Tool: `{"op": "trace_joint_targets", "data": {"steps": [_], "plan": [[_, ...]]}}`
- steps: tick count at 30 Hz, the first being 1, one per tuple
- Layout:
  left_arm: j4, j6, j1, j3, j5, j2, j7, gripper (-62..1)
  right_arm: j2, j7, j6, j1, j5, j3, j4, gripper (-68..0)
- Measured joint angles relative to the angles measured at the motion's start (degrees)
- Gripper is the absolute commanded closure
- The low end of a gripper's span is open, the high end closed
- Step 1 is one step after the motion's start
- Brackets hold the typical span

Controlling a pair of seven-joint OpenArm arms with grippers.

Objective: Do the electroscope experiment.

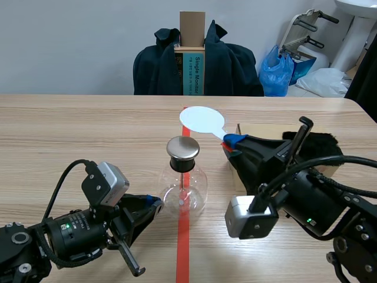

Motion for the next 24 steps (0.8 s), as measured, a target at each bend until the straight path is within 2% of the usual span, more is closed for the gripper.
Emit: {"op": "trace_joint_targets", "data": {"steps": [4, 15, 24], "plan": [[0.0, 0.44, 0.0, 0.0, 0.0, 0.0, 0.0, -1.6, -0.02, 3.56, 0.0, 0.0, -1.92, 0.0, 0.02, -0.8], [0.0, 0.44, 0.0, 0.0, 0.0, 0.0, 0.0, -1.6, 0.13, 9.77, 0.02, -0.17, -2.01, 0.0, 0.02, -0.8], [0.0, 0.44, 0.0, 0.0, 0.0, 0.0, 0.0, -1.6, 0.11, 9.94, 0.2, -0.17, -2.03, 0.0, 0.02, -0.8]]}}
